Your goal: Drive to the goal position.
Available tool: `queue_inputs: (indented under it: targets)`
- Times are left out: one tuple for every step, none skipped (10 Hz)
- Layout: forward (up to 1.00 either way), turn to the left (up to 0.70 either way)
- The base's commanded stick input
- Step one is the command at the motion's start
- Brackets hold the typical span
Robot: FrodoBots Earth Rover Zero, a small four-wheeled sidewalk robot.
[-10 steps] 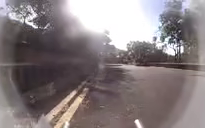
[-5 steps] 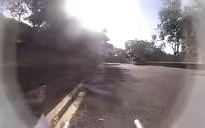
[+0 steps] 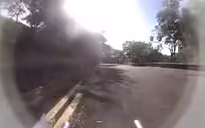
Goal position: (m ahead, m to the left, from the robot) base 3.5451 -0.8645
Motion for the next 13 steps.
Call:
queue_inputs:
  targets:
    - [0.7,-0.31]
    - [0.7,-0.3]
    - [0.7,-0.28]
    - [0.7,-0.24]
    - [0.7,-0.13]
    - [0.7,-0.02]
    - [0.7,0.0]
    - [0.7,0.0]
    - [0.7,0.0]
    - [0.7,0.0]
    - [0.7,0.0]
    - [0.7,0.0]
    - [0.7,0.0]
